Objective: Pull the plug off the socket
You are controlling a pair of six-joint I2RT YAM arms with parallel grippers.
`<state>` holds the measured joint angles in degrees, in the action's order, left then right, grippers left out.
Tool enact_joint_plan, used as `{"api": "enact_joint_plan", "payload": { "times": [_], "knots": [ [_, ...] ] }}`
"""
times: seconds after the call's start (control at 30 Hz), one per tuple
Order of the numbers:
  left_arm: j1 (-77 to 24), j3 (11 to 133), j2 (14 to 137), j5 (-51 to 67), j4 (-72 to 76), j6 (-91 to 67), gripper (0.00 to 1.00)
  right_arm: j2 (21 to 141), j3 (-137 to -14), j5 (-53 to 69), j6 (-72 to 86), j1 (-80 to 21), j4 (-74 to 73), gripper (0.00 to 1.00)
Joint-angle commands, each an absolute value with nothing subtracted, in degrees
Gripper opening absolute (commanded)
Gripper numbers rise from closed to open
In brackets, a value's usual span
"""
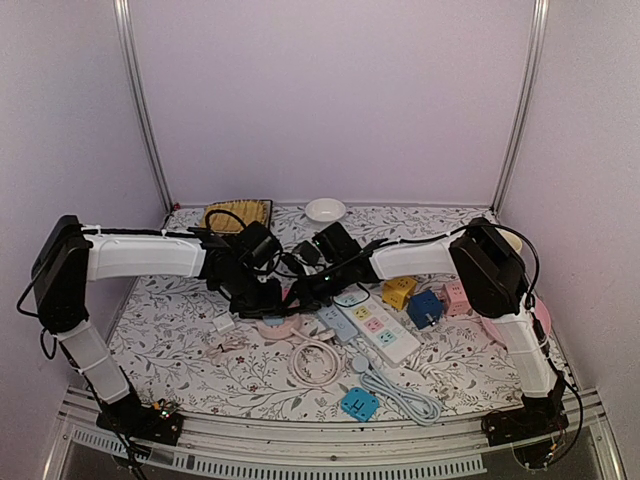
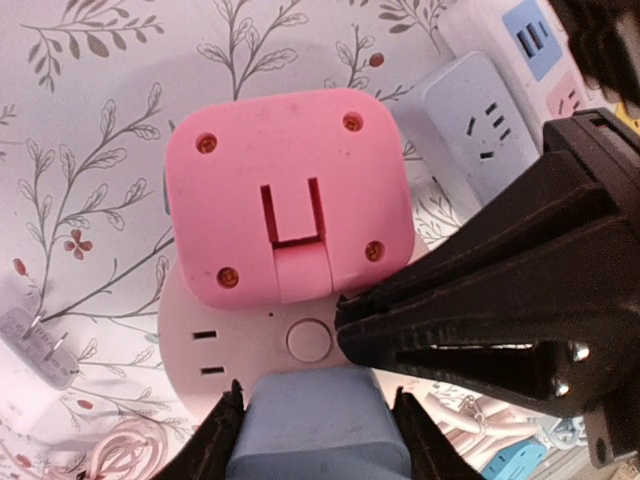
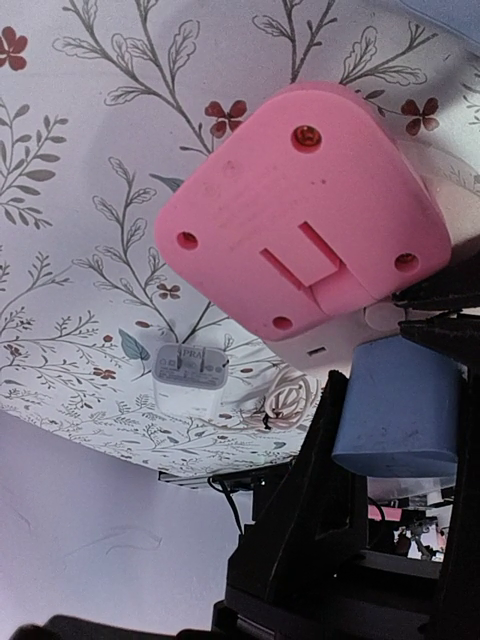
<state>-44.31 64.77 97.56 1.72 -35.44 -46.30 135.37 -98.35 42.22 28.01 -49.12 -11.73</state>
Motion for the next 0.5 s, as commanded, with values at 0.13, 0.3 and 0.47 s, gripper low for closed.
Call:
{"api": "enact_joint_plan", "payload": {
  "times": [0.13,0.3,0.47],
  "knots": [
    [-41.80,65.21,94.92,5.24,-31.35,-47.80,0.17,140.67,-95.45,34.77,26.99,-48.91,-23.86,0.07],
    [-40.40,63.84,94.04,7.78,-28.55,-48.19,0.17,140.63,-95.53,34.20,26.64,-48.89,-24.15,0.07],
    [-39.37,62.76,94.04,10.11,-26.63,-48.36,0.17,140.54,-95.58,33.33,26.29,-48.95,-24.47,0.07]
  ]
}}
